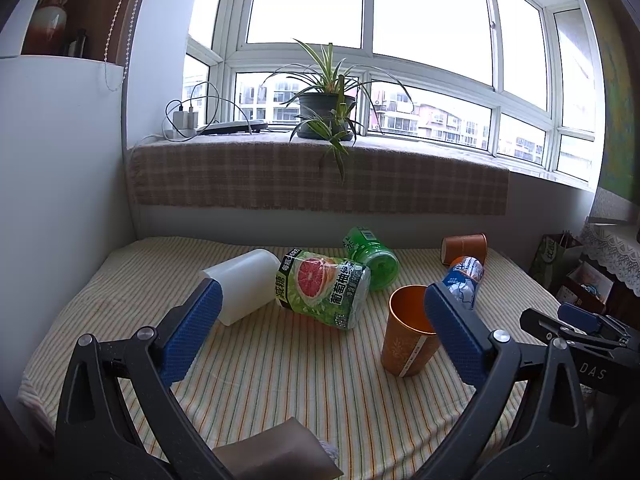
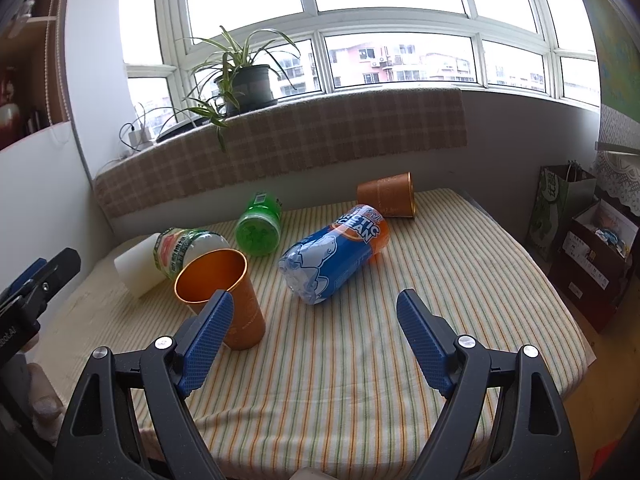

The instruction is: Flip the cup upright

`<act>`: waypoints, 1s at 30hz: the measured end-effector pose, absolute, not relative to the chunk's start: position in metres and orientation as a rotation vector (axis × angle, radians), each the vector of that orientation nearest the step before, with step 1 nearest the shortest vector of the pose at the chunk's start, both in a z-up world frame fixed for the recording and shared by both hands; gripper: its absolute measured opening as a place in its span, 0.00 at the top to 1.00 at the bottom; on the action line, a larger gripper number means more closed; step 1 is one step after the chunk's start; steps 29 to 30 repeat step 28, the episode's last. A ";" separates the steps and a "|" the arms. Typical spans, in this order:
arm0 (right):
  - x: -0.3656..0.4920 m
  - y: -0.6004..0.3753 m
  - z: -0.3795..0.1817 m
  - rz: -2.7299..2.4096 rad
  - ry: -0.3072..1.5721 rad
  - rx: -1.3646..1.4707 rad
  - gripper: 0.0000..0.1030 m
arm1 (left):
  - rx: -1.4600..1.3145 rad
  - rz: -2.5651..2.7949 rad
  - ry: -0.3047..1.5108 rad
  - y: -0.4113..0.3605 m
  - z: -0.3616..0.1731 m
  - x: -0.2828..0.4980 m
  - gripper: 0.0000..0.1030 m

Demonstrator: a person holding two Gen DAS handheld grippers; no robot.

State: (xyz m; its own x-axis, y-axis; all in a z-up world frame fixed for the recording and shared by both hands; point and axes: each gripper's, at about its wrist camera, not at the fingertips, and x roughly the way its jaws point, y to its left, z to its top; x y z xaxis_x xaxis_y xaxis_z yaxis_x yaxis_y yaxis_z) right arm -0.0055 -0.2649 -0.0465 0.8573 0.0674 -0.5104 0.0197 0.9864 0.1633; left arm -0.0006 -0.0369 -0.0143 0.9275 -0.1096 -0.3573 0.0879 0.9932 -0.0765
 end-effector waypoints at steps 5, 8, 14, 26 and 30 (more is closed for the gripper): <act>-0.006 -0.265 -0.046 0.027 0.543 0.163 0.19 | -0.055 -0.103 0.369 -0.037 -0.013 -0.002 0.01; -0.005 -0.265 -0.047 0.029 0.545 0.168 0.19 | -0.057 -0.103 0.371 -0.037 -0.013 -0.002 0.01; -0.005 -0.264 -0.048 0.032 0.553 0.168 0.19 | -0.054 -0.101 0.375 -0.037 -0.014 -0.001 0.01; -0.004 -0.264 -0.050 0.032 0.559 0.172 0.19 | -0.051 -0.100 0.372 -0.037 -0.015 0.000 0.01; -0.004 -0.264 -0.050 0.033 0.560 0.172 0.19 | -0.043 -0.097 0.366 -0.037 -0.015 -0.001 0.01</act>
